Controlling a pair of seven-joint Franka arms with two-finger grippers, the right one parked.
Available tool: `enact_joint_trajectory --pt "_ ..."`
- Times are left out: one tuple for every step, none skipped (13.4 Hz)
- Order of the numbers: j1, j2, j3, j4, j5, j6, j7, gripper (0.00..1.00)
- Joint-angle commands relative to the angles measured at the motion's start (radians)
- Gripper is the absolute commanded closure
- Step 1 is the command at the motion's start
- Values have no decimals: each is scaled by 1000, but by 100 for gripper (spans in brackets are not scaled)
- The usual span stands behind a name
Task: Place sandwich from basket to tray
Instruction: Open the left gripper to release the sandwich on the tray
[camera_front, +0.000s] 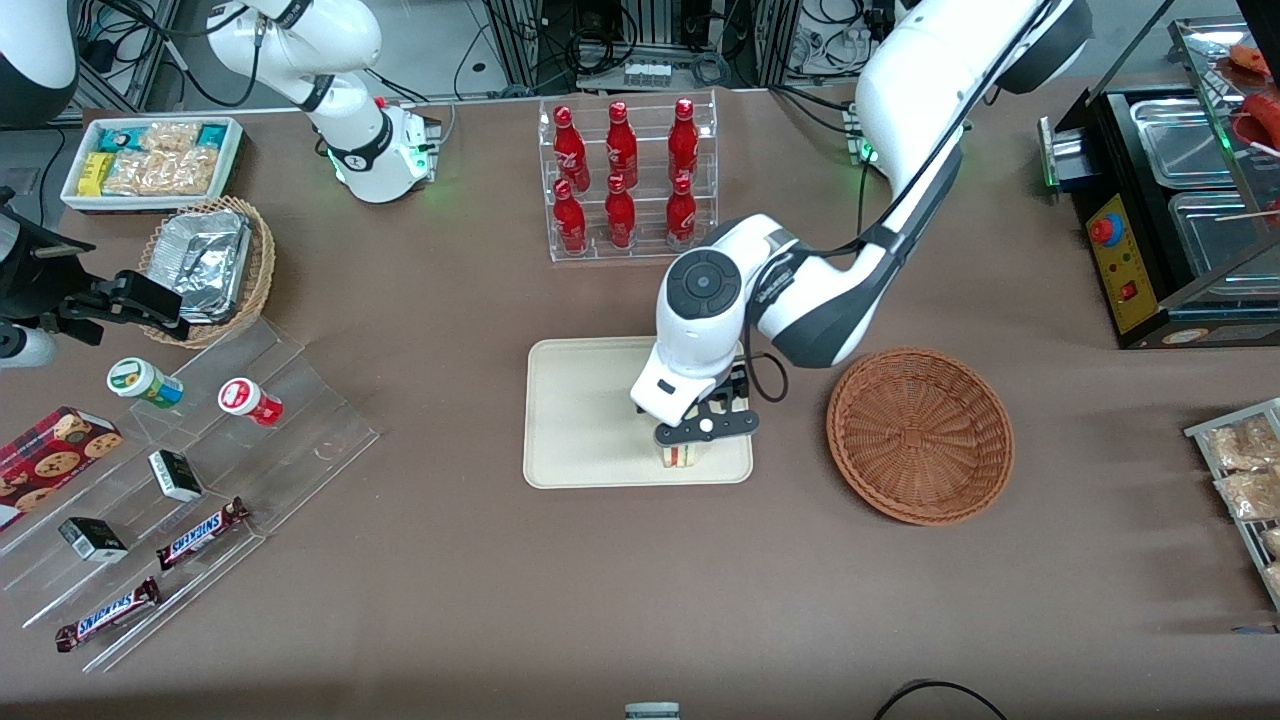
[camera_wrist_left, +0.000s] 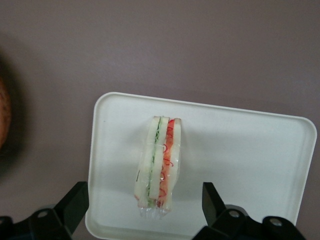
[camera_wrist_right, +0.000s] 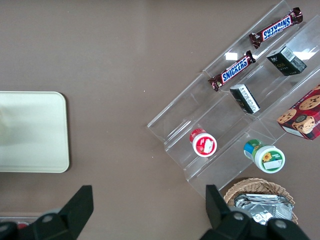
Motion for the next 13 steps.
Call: enact_joint_trajectory --pt "16 -20 6 73 1 -99 -18 0" --pt "24 -32 6 82 1 -118 -16 0" --pt "30 -49 5 82 -1 -120 -16 0" --pt "32 -59 6 82 -1 -120 -16 0" --pt "32 -70 6 83 -5 -120 -18 0" --pt "32 -78 8 90 -14 -121 -19 0" --pt "32 -81 8 100 -13 -124 -21 0" --pt "44 -81 11 103 -13 -132 -21 0" --pt "58 -84 11 103 -14 -150 -19 0" --pt "69 -90 13 103 -15 -165 -15 0" --pt "88 -99 11 102 -18 -173 -9 0" --pt "113 -116 6 102 -24 -188 -3 0" --pt "124 -125 6 103 -34 -210 4 0"
